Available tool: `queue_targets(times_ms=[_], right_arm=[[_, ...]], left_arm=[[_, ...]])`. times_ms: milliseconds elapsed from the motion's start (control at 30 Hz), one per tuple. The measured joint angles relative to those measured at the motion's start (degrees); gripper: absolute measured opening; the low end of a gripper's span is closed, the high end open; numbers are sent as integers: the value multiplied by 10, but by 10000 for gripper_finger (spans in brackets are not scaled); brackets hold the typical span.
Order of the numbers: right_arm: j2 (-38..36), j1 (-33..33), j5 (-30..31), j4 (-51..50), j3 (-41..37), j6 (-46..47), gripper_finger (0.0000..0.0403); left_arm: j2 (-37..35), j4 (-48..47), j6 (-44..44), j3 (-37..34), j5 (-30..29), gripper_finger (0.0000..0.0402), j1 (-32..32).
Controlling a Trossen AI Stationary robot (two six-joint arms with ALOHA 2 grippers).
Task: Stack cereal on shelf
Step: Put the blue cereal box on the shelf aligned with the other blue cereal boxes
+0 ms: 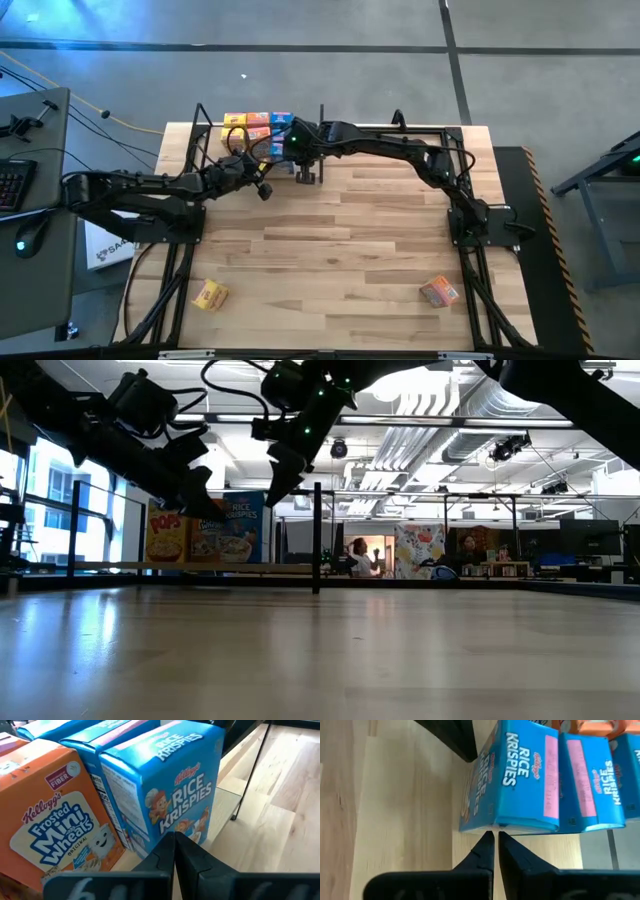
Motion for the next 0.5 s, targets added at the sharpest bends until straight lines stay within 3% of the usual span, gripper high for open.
queue_targets(times_ms=[500], right_arm=[[-3,-6,13,-2,3,0,1]], left_arm=[[0,3,0,0,22,0,0]])
